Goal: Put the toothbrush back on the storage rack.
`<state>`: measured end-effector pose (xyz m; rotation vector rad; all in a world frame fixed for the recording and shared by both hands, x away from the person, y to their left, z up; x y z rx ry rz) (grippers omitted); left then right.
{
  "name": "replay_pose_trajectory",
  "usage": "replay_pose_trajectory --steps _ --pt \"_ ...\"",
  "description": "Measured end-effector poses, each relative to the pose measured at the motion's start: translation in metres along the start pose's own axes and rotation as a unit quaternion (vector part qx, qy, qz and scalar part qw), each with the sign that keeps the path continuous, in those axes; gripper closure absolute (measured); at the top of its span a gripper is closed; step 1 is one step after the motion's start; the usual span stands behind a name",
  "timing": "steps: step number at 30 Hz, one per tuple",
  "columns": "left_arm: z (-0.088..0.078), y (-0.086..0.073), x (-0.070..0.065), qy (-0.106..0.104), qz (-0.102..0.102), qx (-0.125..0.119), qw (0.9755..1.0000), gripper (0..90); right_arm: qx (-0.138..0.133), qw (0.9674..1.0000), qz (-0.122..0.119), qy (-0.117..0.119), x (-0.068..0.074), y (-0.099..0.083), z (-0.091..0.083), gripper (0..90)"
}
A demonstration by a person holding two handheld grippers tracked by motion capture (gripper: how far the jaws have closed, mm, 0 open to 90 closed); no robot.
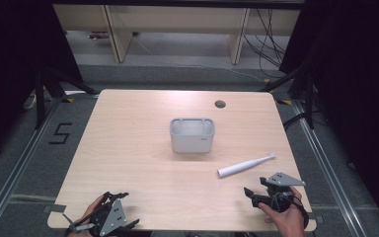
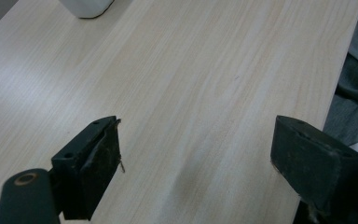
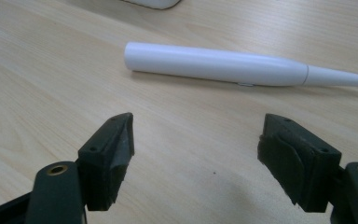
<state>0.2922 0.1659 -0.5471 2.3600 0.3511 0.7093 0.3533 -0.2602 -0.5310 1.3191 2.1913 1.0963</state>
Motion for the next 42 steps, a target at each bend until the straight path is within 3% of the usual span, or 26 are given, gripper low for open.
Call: replay_pose_trajectory --steps 12,13,15,16,17,18,21,26,29,30,31,32,34,36,40,41,42 --pt "-0.003 -0.001 0.002 0.002 0.000 0.006 1.0000 15.3 -0.015 0.9998 -0.003 -0.016 0.000 0.014 0.006 26.5" --pt "-0.002 0.000 0.002 0.011 -0.001 0.000 0.9999 15.3 -0.015 0.9998 -0.001 -0.015 0.001 0.015 0.006 27.1" --pt "-0.002 0.000 0.000 0.003 -0.008 0.001 1.0000 15.3 -0.015 0.9998 0.013 -0.008 0.002 0.018 0.008 28.7" --pt "-0.002 -0.001 0.000 0.002 -0.005 0.003 1.0000 15.3 -0.021 0.9996 0.008 -0.014 0.001 0.020 0.009 28.7" --pt "-0.002 0.000 0.000 0.003 -0.006 0.003 1.0000 15.3 -0.020 0.9998 0.008 -0.005 0.001 0.022 0.011 28.7" --pt "-0.002 0.000 0.000 0.001 -0.005 0.002 1.0000 15.3 -0.017 0.9995 0.025 -0.004 0.005 0.022 0.011 29.0" --pt "-0.001 0.000 0.000 0.002 -0.002 0.002 1.0000 15.3 -0.016 0.9999 -0.003 -0.004 0.004 0.026 0.013 32.8" --pt "-0.001 -0.001 0.000 0.002 0.000 0.002 1.0000 15.3 -0.025 0.9997 -0.008 -0.004 0.007 0.035 0.017 34.7" --pt "-0.002 0.000 0.000 0.000 0.002 0.004 1.0000 15.3 -0.019 0.9997 -0.018 -0.004 0.009 0.042 0.024 37.9" --pt "-0.002 -0.001 0.000 0.000 0.001 0.005 1.0000 15.3 -0.013 0.9999 -0.008 0.002 0.012 0.042 0.025 38.7" --pt "-0.001 -0.001 0.000 0.002 0.001 0.003 1.0000 15.3 -0.017 0.9996 -0.023 -0.005 0.012 0.045 0.027 40.6" --pt "-0.001 -0.001 0.000 0.002 0.001 0.003 1.0000 15.3 -0.012 0.9998 -0.012 0.002 0.016 0.046 0.029 42.7" --pt "-0.001 -0.001 0.000 0.001 0.000 0.001 1.0000 15.3 -0.005 0.9999 -0.012 0.005 0.018 0.048 0.032 44.7" --pt "-0.001 -0.001 0.001 0.002 0.000 0.004 1.0000 15.3 -0.007 0.9998 -0.019 0.008 0.020 0.050 0.035 46.9" --pt "-0.001 -0.001 0.000 0.001 0.000 0.002 1.0000 15.3 -0.009 0.9988 -0.044 0.019 0.025 0.059 0.044 60.0" --pt "0.000 -0.001 0.000 0.003 0.001 0.002 1.0000 15.3 -0.002 0.9995 -0.026 0.016 0.029 0.059 0.045 63.5" --pt "0.000 0.000 0.000 0.001 -0.002 -0.002 1.0000 15.3 -0.002 0.9995 -0.026 0.016 0.029 0.059 0.045 63.5"
Point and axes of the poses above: each handheld gripper's, and its own axes: z roughly forward along the jaws, y roughly out of its top, x roughly to its left, the point moved 7 cm from there along z, roughly forward along the jaws, and after that the axes turned 2 degrees about z, right-handed, at the moved point
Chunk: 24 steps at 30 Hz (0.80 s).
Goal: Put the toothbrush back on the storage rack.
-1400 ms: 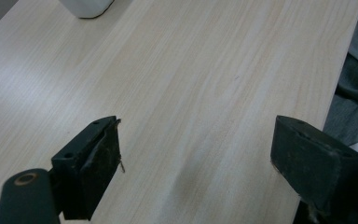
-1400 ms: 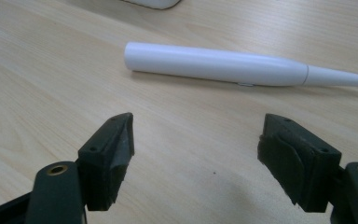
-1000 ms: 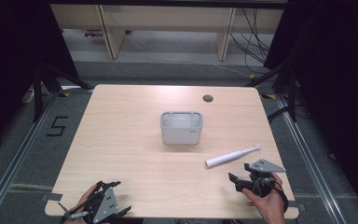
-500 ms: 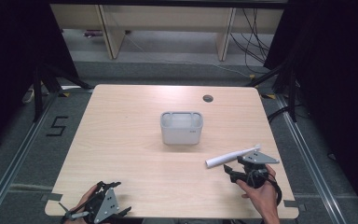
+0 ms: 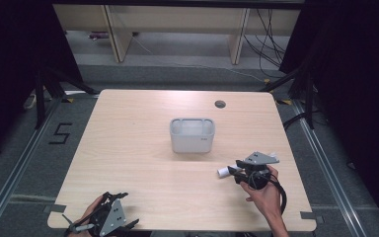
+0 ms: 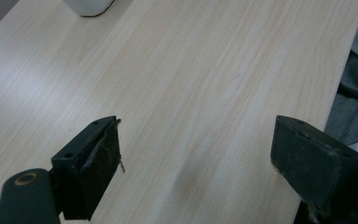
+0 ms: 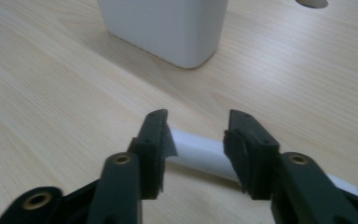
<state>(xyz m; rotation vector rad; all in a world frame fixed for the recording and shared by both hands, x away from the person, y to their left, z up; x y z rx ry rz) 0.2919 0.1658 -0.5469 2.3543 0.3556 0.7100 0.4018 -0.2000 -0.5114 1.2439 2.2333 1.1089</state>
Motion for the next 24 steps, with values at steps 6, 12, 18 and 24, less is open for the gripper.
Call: replay_pose_trajectory --steps 6,12,18,24 --pt "0.000 -0.001 0.000 -0.001 0.002 0.004 1.0000 15.3 0.009 0.9996 -0.025 0.008 0.000 0.005 0.015 81.5" --pt "0.001 -0.001 0.001 0.001 0.002 0.004 1.0000 15.3 0.027 0.9993 -0.024 0.013 0.001 0.006 0.028 87.2" --pt "0.000 -0.001 0.000 -0.002 0.002 0.004 1.0000 15.3 0.038 0.9988 -0.029 0.009 0.004 0.007 0.040 88.7" --pt "0.000 0.000 0.000 0.001 0.003 0.000 1.0000 15.3 0.047 0.9983 -0.036 0.004 0.003 0.008 0.048 88.7"
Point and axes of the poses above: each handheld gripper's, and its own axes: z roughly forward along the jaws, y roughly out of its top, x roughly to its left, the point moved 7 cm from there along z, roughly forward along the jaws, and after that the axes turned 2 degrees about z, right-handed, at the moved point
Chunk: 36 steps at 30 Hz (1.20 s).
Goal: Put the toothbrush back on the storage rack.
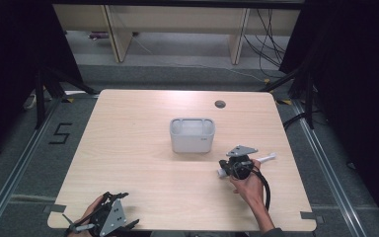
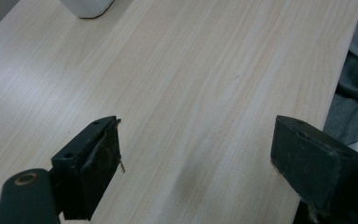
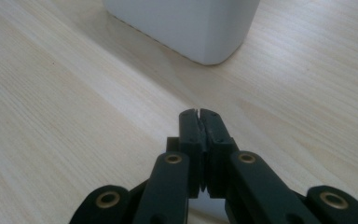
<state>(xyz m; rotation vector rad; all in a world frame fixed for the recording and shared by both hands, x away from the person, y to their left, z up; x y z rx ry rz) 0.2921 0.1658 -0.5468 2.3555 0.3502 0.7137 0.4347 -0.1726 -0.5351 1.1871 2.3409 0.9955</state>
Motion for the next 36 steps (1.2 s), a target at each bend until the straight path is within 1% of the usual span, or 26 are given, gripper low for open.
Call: replay_pose_trajectory --steps 1,2,5,7,9,10,11,12,13,15,16,17,18,19,20,21,22,23,24,25,27,28,30,33,35,36 --pt "0.000 0.000 0.000 0.000 0.000 0.000 1.0000 15.3 0.009 0.9999 0.012 0.003 0.002 -0.001 0.000 88.6" --pt "0.000 -0.001 0.000 -0.001 0.002 0.003 1.0000 15.3 0.008 1.0000 0.002 0.001 0.001 -0.001 0.002 88.6" --pt "0.000 -0.001 0.000 0.001 0.003 0.005 1.0000 15.3 0.015 0.9999 0.006 0.002 0.002 -0.003 0.004 88.6" --pt "0.000 0.000 0.000 0.000 0.004 0.005 1.0000 15.3 0.016 0.9999 -0.005 0.002 0.003 -0.003 0.005 88.6" --pt "0.000 -0.001 -0.001 -0.002 0.005 0.006 1.0000 15.3 0.021 0.9998 -0.003 0.006 0.004 -0.004 0.004 88.6" --pt "0.000 -0.001 -0.001 0.001 0.003 0.004 1.0000 15.3 0.024 0.9997 -0.007 0.004 0.004 -0.005 0.004 88.6" --pt "0.000 -0.001 0.000 0.004 0.004 0.007 1.0000 15.3 0.024 0.9997 -0.002 0.005 0.005 -0.006 0.005 88.6" --pt "-0.001 -0.001 0.000 -0.002 0.004 0.006 1.0000 15.3 0.025 0.9997 -0.003 0.005 0.006 -0.006 0.004 88.6" --pt "-0.001 -0.001 0.000 -0.002 0.004 0.008 1.0000 15.3 0.026 0.9996 -0.012 0.004 0.005 -0.007 0.003 88.6" --pt "-0.001 -0.001 0.000 -0.002 0.005 0.009 0.9999 15.3 0.029 0.9995 -0.008 0.008 0.007 -0.007 0.002 88.6" --pt "-0.001 -0.001 0.000 -0.001 0.005 0.006 1.0000 15.3 0.027 0.9996 -0.010 0.004 0.007 -0.008 0.002 88.6" --pt "0.000 -0.001 0.000 0.007 0.005 0.005 0.9999 15.3 0.025 0.9996 -0.011 0.003 0.007 -0.009 0.002 88.6" --pt "0.000 -0.001 0.000 -0.001 0.005 0.006 1.0000 15.3 0.026 0.9997 -0.005 0.003 0.007 -0.011 0.001 88.4" --pt "-0.001 -0.001 0.000 -0.001 0.005 0.007 1.0000 15.3 0.036 0.9992 -0.015 0.005 0.006 -0.013 -0.001 88.4" --pt "0.000 0.000 0.000 0.005 0.005 0.004 1.0000 15.3 0.036 0.9992 -0.015 0.005 0.006 -0.013 -0.001 88.4" --pt "-0.001 0.000 0.000 0.000 0.005 0.006 1.0000 15.3 0.042 0.9991 -0.003 0.009 0.007 -0.015 -0.004 88.3" --pt "0.000 0.001 -0.002 -0.003 -0.002 -0.002 1.0000 15.3 0.039 0.9991 -0.013 0.005 0.005 -0.016 -0.004 88.1" --pt "0.000 0.001 -0.002 -0.004 -0.002 -0.002 1.0000 15.3 0.036 0.9993 -0.013 0.007 0.005 -0.016 -0.004 88.0" --pt "0.000 0.001 -0.002 -0.004 -0.002 -0.002 1.0000 15.3 0.042 0.9991 -0.001 0.008 0.007 -0.017 -0.006 87.8" --pt "-0.001 0.000 -0.001 -0.003 0.004 0.005 1.0000 15.3 0.030 0.9994 -0.014 0.006 0.005 -0.017 -0.004 87.5" --pt "-0.001 0.000 -0.001 -0.004 0.005 0.005 1.0000 15.3 0.043 0.9990 -0.001 0.011 0.007 -0.019 -0.007 87.0" --pt "-0.001 0.000 -0.001 -0.004 0.005 0.005 1.0000 15.3 0.048 0.9987 -0.002 0.015 0.007 -0.021 -0.008 87.0" --pt "-0.001 0.000 -0.001 -0.003 0.006 0.005 1.0000 15.3 0.044 0.9989 -0.013 0.012 0.006 -0.021 -0.009 87.0" --pt "-0.002 0.000 -0.001 -0.006 0.003 0.010 0.9999 15.3 0.049 0.9987 0.006 0.012 0.008 -0.025 -0.011 87.0" --pt "-0.002 0.000 -0.002 -0.004 -0.002 0.008 1.0000 15.3 0.052 0.9984 0.011 0.017 0.009 -0.026 -0.013 86.7" --pt "-0.002 0.000 -0.002 -0.004 -0.002 0.008 1.0000 15.3 0.059 0.9981 0.003 0.014 0.007 -0.028 -0.014 86.6"
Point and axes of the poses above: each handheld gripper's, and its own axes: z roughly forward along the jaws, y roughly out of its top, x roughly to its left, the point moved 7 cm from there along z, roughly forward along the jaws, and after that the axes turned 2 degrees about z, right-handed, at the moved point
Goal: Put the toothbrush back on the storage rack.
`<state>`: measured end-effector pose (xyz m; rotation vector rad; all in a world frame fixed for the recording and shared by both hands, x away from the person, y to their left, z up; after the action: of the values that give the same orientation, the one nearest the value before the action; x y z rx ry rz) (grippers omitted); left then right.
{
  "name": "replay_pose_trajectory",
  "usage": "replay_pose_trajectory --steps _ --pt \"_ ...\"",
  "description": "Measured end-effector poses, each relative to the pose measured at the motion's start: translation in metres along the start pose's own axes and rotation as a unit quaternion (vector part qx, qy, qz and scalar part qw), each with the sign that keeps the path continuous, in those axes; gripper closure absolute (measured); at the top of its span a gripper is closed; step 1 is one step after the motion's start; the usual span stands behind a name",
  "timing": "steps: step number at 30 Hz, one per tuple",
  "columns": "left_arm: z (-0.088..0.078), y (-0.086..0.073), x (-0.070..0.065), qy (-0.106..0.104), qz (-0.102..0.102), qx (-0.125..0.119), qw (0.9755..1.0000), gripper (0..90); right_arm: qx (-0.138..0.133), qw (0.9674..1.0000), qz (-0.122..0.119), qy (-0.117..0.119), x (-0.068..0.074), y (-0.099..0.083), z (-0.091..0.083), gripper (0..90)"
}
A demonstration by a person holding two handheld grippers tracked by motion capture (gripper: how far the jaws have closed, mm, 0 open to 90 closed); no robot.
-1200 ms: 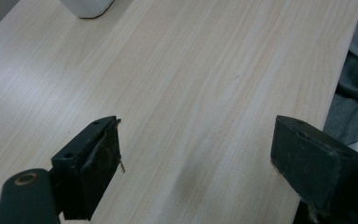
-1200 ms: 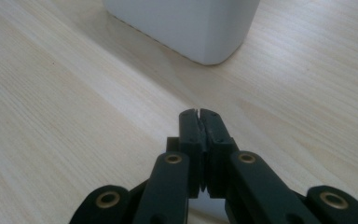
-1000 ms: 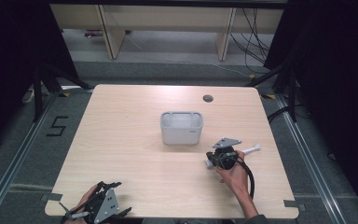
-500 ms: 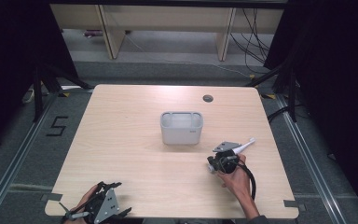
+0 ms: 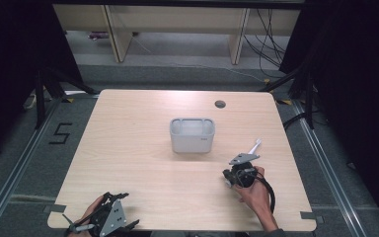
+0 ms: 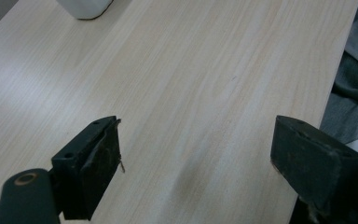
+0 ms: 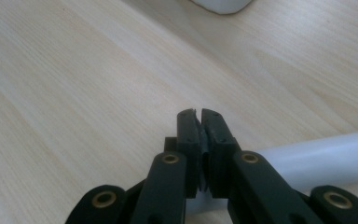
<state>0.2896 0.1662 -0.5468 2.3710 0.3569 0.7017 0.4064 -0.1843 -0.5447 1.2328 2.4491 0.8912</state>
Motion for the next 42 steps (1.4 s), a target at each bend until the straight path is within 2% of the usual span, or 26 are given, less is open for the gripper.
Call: replay_pose_trajectory --steps 3,4,6,7,8,9,12,13,19,22,23,24,25,26,27,28,29,30,33,35,37,38,39,40,41,42 --pt "0.001 0.001 -0.001 0.000 -0.007 -0.009 0.9999 15.3 0.000 1.0000 -0.009 0.001 -0.002 -0.001 -0.001 86.5" --pt "0.000 0.000 0.000 -0.002 0.001 0.002 1.0000 15.3 -0.011 0.9999 -0.011 -0.002 -0.003 -0.003 -0.001 86.5" --pt "0.000 0.000 0.000 0.000 0.000 -0.003 1.0000 15.3 -0.002 1.0000 -0.009 0.001 -0.004 -0.005 -0.004 86.4" --pt "0.000 0.000 0.000 0.000 0.002 -0.001 1.0000 15.3 -0.002 0.9997 0.024 0.001 0.000 -0.008 -0.006 86.3" --pt "0.000 0.000 0.000 0.000 0.002 -0.001 1.0000 15.3 -0.002 0.9997 0.024 0.001 0.000 -0.008 -0.006 86.3" --pt "0.000 0.000 0.000 -0.002 0.001 0.001 1.0000 15.3 0.001 1.0000 -0.002 -0.003 -0.006 -0.010 -0.009 86.2" --pt "0.000 0.000 0.000 -0.001 0.001 0.000 1.0000 15.3 -0.003 1.0000 -0.001 -0.003 -0.007 -0.011 -0.010 86.1" --pt "0.002 0.001 -0.001 -0.001 -0.007 -0.010 0.9999 15.3 -0.007 0.9999 0.008 -0.004 -0.007 -0.012 -0.011 86.0" --pt "0.001 0.000 0.000 0.001 0.001 -0.001 1.0000 15.3 -0.004 1.0000 0.000 -0.005 -0.012 -0.015 -0.016 85.5" --pt "0.000 0.000 0.000 -0.003 0.001 0.002 1.0000 15.3 -0.002 0.9999 0.013 -0.005 -0.012 -0.016 -0.017 85.5" --pt "0.000 0.000 0.000 -0.003 0.001 0.002 1.0000 15.4 -0.017 0.9998 -0.003 -0.009 -0.015 -0.016 -0.014 85.5" --pt "0.000 0.000 0.000 -0.003 0.001 0.002 1.0000 15.4 -0.017 0.9998 -0.003 -0.009 -0.015 -0.016 -0.014 85.5" --pt "0.000 0.000 0.000 -0.003 0.001 0.003 1.0000 15.3 -0.009 0.9999 0.008 -0.005 -0.014 -0.016 -0.016 85.5" --pt "0.000 0.000 0.000 0.001 0.001 -0.001 1.0000 15.3 -0.001 1.0000 -0.003 -0.005 -0.016 -0.018 -0.018 85.5" --pt "0.000 0.000 0.000 0.000 0.001 -0.002 1.0000 15.3 0.002 0.9999 0.014 -0.004 -0.015 -0.019 -0.019 85.5" --pt "0.000 0.000 0.000 -0.003 0.001 0.001 1.0000 15.3 0.001 0.9998 0.016 -0.006 -0.015 -0.019 -0.019 85.5" --pt "0.000 0.000 0.000 -0.004 0.001 0.003 1.0000 15.3 0.001 1.0000 0.006 -0.007 -0.017 -0.020 -0.020 85.5" --pt "0.000 0.000 0.000 -0.004 0.002 0.002 1.0000 15.3 -0.011 0.9999 0.004 -0.011 -0.019 -0.019 -0.019 85.5" --pt "0.001 0.000 0.000 -0.001 0.001 -0.003 1.0000 15.3 0.004 0.9997 0.023 -0.009 -0.019 -0.022 -0.023 85.1" --pt "0.001 0.001 -0.001 -0.002 -0.003 -0.007 1.0000 15.3 0.004 0.9998 0.019 -0.010 -0.021 -0.023 -0.024 85.1" --pt "0.000 0.001 0.000 -0.001 0.000 -0.004 1.0000 15.3 -0.002 0.9995 0.031 -0.010 -0.021 -0.024 -0.024 85.1" --pt "0.001 0.001 -0.001 -0.002 -0.004 -0.007 1.0000 15.3 0.000 0.9998 0.017 -0.009 -0.023 -0.024 -0.025 85.1" --pt "0.001 0.001 -0.001 -0.003 -0.005 -0.009 0.9999 15.4 0.003 0.9995 0.030 -0.010 -0.022 -0.025 -0.026 85.1" --pt "0.000 0.000 0.000 -0.001 0.003 -0.002 1.0000 15.4 -0.002 0.9999 0.012 -0.012 -0.026 -0.025 -0.026 84.7" --pt "0.000 0.001 0.000 0.000 0.003 -0.002 1.0000 15.4 -0.010 0.9996 0.022 -0.012 -0.026 -0.025 -0.025 84.2" --pt "0.000 0.000 0.000 0.001 0.004 -0.002 1.0000 15.4 -0.003 0.9995 0.030 -0.011 -0.024 -0.026 -0.027 83.4"
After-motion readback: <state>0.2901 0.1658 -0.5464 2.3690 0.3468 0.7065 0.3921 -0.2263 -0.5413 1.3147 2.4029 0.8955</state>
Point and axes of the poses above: each handheld gripper's, and its own axes: z roughly forward along the jaws, y roughly out of its top, x roughly to its left, the point moved 7 cm from there along z, roughly forward along the jaws, and after that the axes turned 2 degrees about z, right-handed, at the moved point
